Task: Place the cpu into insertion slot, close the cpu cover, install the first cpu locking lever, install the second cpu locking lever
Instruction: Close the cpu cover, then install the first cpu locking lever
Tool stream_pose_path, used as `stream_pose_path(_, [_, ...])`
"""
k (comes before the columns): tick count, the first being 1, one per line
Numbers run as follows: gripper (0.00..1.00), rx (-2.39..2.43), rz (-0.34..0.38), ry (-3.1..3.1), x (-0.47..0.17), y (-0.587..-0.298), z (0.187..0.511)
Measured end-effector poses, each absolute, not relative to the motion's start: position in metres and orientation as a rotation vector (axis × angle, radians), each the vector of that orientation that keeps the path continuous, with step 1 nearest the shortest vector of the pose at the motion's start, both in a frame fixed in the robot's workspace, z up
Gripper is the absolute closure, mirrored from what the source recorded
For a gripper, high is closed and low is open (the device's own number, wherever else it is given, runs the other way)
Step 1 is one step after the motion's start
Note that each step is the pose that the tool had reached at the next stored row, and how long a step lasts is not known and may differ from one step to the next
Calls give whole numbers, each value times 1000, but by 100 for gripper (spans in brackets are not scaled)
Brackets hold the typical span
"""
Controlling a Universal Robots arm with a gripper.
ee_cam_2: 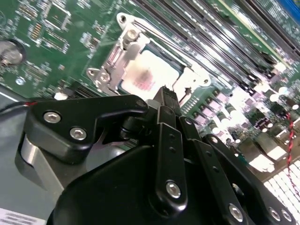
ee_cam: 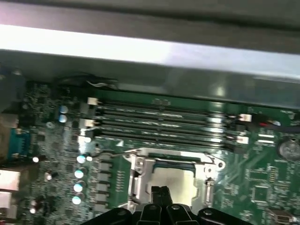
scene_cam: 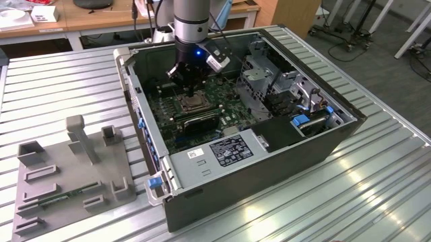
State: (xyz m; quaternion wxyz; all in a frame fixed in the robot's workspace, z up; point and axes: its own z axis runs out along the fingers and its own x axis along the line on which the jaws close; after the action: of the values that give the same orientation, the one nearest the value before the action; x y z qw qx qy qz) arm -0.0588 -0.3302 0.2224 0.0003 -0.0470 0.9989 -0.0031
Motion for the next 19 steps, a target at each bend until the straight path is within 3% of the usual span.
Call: stream_pose_path(19, [89,-148,-10,3137,-51,-330,225])
